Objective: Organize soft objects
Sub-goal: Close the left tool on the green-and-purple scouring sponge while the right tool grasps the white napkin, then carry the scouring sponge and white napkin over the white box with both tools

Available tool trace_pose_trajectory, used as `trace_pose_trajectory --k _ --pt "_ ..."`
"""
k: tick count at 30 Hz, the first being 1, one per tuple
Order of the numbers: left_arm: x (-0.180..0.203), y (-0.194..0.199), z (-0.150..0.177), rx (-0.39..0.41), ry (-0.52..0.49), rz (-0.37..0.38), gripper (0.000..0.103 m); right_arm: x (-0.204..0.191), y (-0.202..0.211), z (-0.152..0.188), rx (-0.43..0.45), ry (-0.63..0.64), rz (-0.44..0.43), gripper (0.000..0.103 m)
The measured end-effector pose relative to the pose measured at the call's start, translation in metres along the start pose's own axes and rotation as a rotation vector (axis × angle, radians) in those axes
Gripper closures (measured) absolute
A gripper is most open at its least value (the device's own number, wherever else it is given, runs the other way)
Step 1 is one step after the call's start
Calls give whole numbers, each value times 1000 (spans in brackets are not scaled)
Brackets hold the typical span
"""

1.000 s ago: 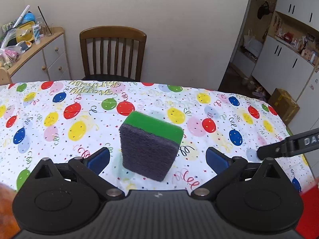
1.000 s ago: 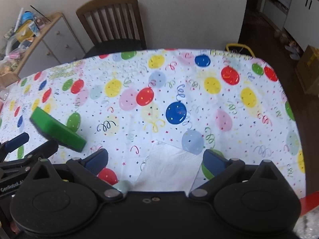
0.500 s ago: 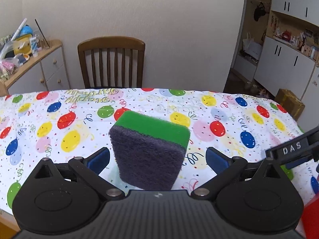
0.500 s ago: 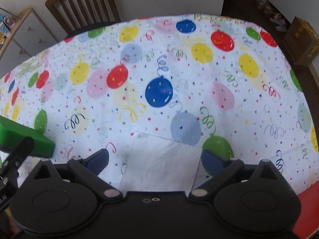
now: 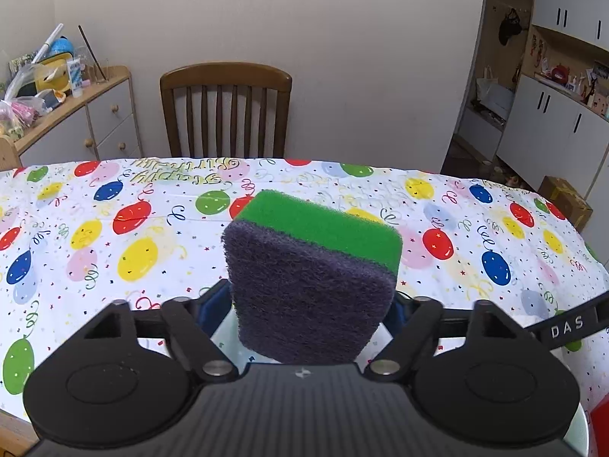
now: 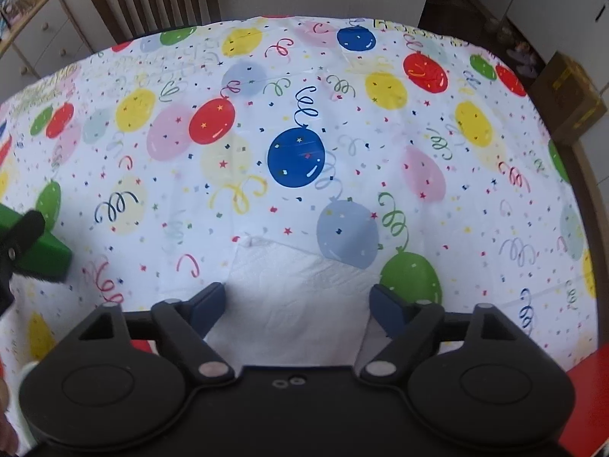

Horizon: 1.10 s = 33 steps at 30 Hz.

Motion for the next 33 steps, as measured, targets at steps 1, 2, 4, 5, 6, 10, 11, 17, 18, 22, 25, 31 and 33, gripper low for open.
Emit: trace_pose_trajectory --k 1,2,4,5,6,10,11,17,18,22,25,31,33 --pt "0 -1 0 -3 2 4 28 0 0 0 5 2 3 23" --pt "0 -1 0 -2 2 8 29 0 1 0 9 2 4 24" --pt "0 -1 0 2 -5 -3 29 -1 3 0 18 5 3 31" --pt "0 -1 0 3 -7 -4 30 -2 4 1 24 9 2 34" --pt "0 -1 0 6 -9 -5 30 -4 6 1 29 13 1 40" --pt "-1 1 0 15 -9 -21 30 -5 10 1 45 18 3 63" --pt "-1 2 0 17 -10 -21 30 -5 10 1 48 20 5 66" --pt "0 7 -5 10 -5 -38 31 1 12 5 70 27 16 97" --pt "1 8 -5 10 -2 -40 31 3 13 6 72 22 13 98" --pt "5 16 -10 17 -5 -35 31 16 25 2 101 -4 -3 100" --pt "8 25 -17 18 5 -29 31 26 40 -1 127 -22 -29 100" --pt "24 44 -28 -1 -3 3 31 46 73 5 178 -37 -78 100" --pt "30 51 -32 -12 -6 12 31 54 86 8 198 -40 -97 101"
Point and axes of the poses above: each gripper's, at about its wrist camera, not at the fingertips, and y roughly against the way its jaws point, x to its right, z to its underside, the point moved 7 cm from there along -y, roughly the way its jaws point, and after that the axes turned 13 degrees about z, right-handed, at the moved point
